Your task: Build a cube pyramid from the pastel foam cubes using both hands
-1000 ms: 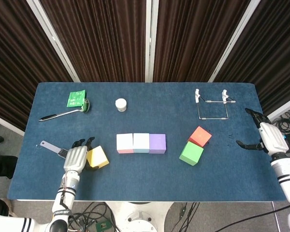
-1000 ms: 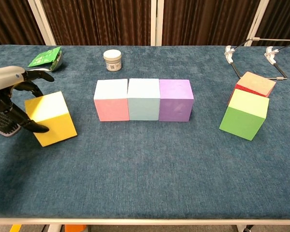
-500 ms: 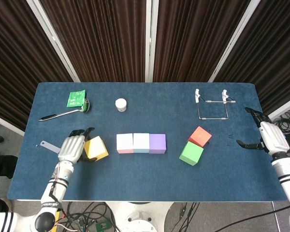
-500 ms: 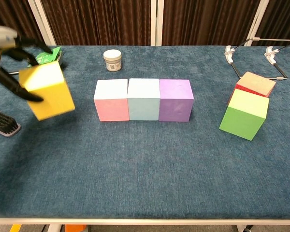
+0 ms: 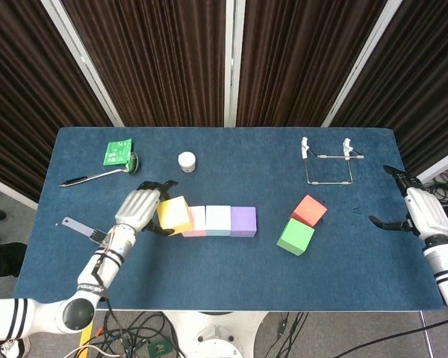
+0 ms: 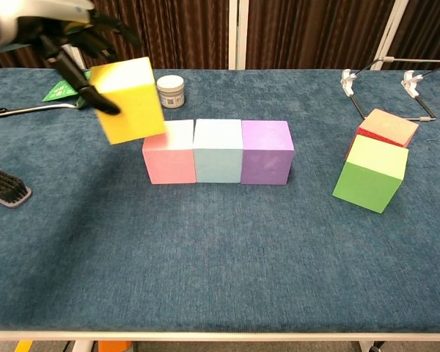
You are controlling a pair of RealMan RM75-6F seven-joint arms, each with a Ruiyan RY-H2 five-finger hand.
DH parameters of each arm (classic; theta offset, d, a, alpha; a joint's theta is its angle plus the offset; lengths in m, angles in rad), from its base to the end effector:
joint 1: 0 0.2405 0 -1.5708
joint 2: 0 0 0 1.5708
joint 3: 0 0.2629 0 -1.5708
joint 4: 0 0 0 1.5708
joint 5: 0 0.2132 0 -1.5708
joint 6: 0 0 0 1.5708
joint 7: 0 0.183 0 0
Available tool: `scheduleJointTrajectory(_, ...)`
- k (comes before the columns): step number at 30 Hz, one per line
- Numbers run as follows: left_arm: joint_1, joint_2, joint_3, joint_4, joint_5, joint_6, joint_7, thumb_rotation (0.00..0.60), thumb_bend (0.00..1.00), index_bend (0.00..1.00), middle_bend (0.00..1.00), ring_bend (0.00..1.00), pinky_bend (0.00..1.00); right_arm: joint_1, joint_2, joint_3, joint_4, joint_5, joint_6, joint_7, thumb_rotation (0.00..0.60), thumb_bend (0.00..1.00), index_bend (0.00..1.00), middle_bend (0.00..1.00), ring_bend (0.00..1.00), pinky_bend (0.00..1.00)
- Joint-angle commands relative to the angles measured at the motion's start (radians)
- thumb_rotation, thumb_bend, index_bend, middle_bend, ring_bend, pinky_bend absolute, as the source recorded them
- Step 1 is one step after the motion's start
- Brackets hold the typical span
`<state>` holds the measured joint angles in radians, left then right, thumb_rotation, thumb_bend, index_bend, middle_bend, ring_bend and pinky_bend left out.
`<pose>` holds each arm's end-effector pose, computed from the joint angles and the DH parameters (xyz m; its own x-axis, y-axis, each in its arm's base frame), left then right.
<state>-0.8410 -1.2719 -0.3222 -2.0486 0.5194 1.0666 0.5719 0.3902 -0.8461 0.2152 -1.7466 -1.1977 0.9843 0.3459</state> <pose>-0.0802 0.3603 0.0368 0.2226 0.4143 0.8825 0.9712 -0.1727 -0.1639 -0.2758 -0.3371 0.2037 0.0957 -0.1846 0.9782 -0.9936 0.0413 0.1050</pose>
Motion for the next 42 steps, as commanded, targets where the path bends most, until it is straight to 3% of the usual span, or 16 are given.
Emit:
scheduleJointTrajectory(1, -0.054, -0.028, -0.012, 0.037, -0.030, -0.019, 0.017, 0.600, 0.26, 0.13, 0.53, 0.12, 0.11, -0.001, 0.000, -0.002, 0.005, -0.002, -0.003, 0.004, 0.600, 0.11, 0.00, 0.06, 0.00, 0.00)
scheduleJointTrajectory(13, -0.146, -0.091, 0.003, 0.179, 0.014, -0.140, -0.055, 0.600, 0.26, 0.13, 0.53, 0.12, 0.11, -0.021, -0.009, -0.004, 0.046, -0.011, 0.013, 0.051, 0.600, 0.11, 0.00, 0.06, 0.00, 0.00)
scheduleJointTrajectory(27, -0.132, -0.073, 0.041, 0.226, 0.170, -0.212, -0.204, 0.600, 0.26, 0.13, 0.54, 0.14, 0.11, -0.022, -0.035, -0.013, 0.077, -0.038, -0.003, 0.099, 0.600, 0.11, 0.00, 0.06, 0.00, 0.00)
scheduleJointTrajectory(42, -0.172, -0.057, 0.078, 0.280, 0.226, -0.267, -0.246, 0.600, 0.26, 0.13, 0.54, 0.14, 0.11, -0.020, -0.028, -0.022, 0.066, -0.050, -0.006, 0.074, 0.600, 0.11, 0.00, 0.06, 0.00, 0.00)
